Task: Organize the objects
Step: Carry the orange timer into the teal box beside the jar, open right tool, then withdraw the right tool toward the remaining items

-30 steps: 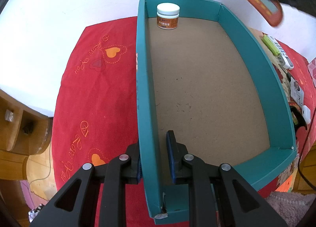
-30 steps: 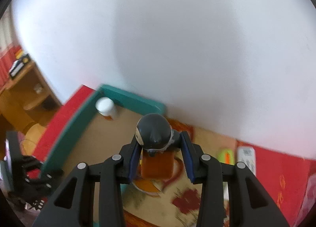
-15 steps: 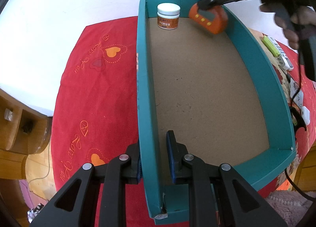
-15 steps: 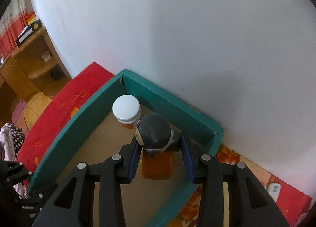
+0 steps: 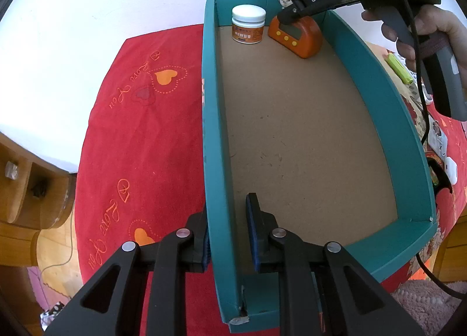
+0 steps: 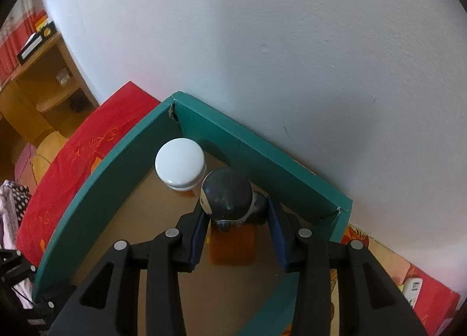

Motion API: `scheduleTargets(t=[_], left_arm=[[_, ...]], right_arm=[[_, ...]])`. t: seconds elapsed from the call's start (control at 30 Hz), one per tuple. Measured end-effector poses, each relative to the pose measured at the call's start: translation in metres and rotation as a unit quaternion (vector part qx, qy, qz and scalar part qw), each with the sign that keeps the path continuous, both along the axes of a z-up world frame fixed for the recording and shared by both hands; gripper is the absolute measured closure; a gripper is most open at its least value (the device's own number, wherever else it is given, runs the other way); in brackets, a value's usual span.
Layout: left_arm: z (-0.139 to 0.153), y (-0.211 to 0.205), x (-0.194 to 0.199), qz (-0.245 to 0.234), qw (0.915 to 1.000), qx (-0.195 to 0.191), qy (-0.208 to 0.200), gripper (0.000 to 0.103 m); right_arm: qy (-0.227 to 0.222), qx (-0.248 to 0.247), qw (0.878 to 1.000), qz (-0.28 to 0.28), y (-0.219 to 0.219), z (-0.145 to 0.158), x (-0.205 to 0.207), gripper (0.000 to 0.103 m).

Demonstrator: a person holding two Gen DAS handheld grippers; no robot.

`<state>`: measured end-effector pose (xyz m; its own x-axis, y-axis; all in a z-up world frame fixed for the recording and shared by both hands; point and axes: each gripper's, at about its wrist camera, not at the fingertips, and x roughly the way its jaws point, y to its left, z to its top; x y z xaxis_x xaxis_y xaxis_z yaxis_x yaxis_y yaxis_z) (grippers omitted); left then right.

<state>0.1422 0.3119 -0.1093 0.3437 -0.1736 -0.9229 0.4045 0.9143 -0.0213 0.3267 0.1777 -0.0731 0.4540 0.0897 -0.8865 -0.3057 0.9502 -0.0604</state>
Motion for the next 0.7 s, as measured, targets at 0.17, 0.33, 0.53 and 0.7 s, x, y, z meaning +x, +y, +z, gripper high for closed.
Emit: scheduleTargets(t=[0.17,0.33,0.53,0.7], left_arm=[[0.0,0.0,0.0,0.0,1.0,0.001,-0.001,0.083],[-0.001,-0.001,-0.002,-0.002,1.0,0.001,-0.002,0.083],[-0.001,-0.001,-0.004,-0.005,1.0,0.001,-0.005,0.083],[-0.001,0.0,-0.005,-0.01,0.9999,0.002,-0.006,0.083]], right_arm=[[0.0,0.02,1.0,-0.023,-0.006,0.006,-0.004,0.051],[-0.012,0.037,0.999,-0.022,-0.015,0.029,-0.018,0.051],[-0.031,0.063,0.997,-0.03,-0.034,0.068,-0.053,0.051],[-0.035,0.065,0.996,-0.058,-0.056,0.091,-0.088,0.051]])
